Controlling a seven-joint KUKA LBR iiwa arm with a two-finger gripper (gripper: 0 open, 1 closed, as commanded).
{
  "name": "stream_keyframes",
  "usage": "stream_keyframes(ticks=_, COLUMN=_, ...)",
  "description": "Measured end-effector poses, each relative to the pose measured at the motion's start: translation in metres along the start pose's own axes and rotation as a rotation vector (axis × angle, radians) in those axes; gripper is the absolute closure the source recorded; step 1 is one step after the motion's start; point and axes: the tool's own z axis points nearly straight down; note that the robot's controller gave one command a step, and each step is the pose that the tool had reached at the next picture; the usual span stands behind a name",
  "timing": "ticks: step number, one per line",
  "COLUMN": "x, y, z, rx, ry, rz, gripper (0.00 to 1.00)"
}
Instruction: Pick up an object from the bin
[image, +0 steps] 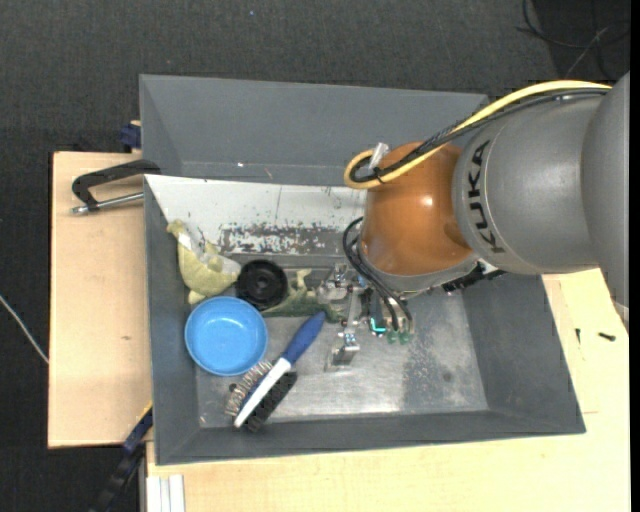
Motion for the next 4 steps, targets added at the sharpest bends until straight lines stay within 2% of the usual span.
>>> stream_keyframes(ticks=1, x=-0.002, y=0.023, z=0.057, rx=0.003, ry=-0.007, rz=-0.457, gripper=0.0)
stream_keyframes(ticks=2, x=0.002, y=0.043, z=0.028, rx=0.005, ry=-0.013, rz=-0.832, gripper=0.0)
stream_keyframes(ticks=3, x=0.008, y=0.051, z=0.029, rx=0.006, ry=-0.009, rz=-1.179, gripper=0.0)
stream_keyframes(ticks=4, x=-0.001, y=0.059, z=0.056, rx=0.006, ry=-0.012, rz=-1.453, gripper=0.0)
